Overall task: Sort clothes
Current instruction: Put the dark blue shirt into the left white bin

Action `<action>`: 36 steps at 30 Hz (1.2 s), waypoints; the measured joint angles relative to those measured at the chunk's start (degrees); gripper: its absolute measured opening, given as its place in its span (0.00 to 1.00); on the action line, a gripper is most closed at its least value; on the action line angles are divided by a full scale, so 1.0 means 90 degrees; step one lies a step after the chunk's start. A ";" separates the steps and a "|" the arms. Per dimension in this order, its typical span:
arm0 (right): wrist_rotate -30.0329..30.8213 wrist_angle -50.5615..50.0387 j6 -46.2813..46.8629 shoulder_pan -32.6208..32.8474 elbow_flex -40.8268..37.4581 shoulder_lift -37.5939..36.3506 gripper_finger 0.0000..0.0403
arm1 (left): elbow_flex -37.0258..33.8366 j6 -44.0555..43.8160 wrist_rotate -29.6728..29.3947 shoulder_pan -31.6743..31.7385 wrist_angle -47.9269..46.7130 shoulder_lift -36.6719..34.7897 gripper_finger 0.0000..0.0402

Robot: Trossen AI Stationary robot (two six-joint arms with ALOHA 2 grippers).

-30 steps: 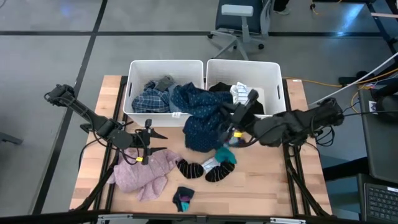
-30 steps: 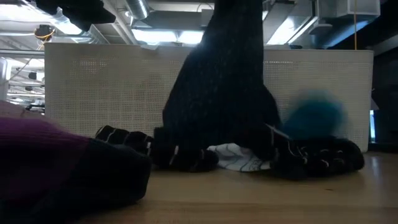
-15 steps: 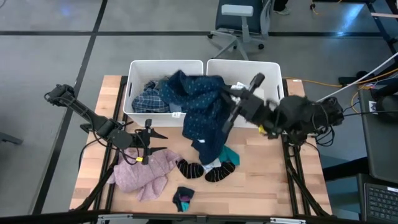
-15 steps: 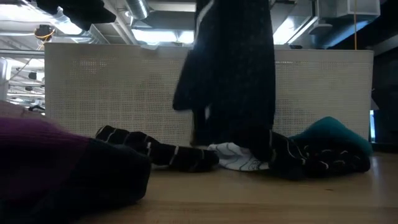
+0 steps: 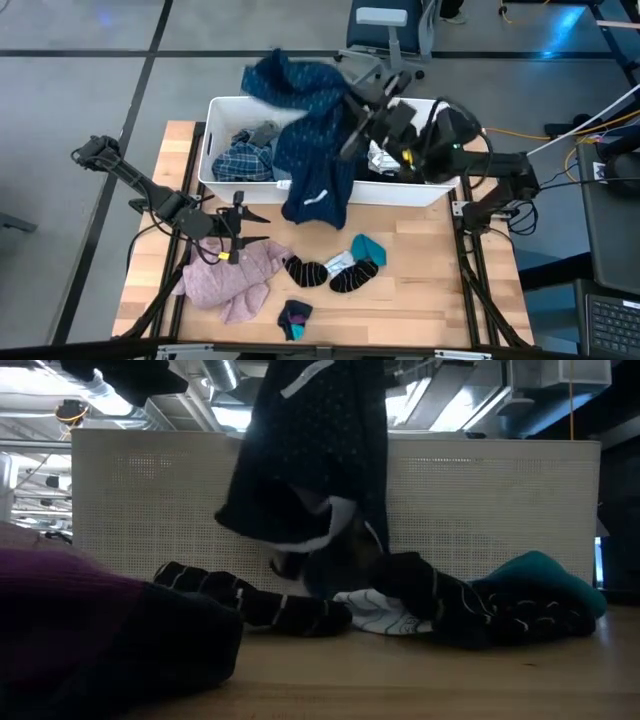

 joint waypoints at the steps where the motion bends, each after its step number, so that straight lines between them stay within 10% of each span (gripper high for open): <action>1: -0.0020 0.0229 0.0097 -0.0106 0.0007 0.0075 0.06 | 0.0000 -0.0002 -0.0004 0.0013 0.0021 0.0000 0.45; 25: -0.0332 -0.1194 0.1271 -0.1665 -0.0008 0.2836 0.07 | 0.0000 0.0129 -0.0004 0.0140 -0.0183 0.0000 0.45; 36: -0.0277 -0.2717 0.2113 -0.1629 -0.0001 0.2730 0.49 | 0.0000 0.0110 -0.0004 0.0140 -0.0197 0.0000 0.45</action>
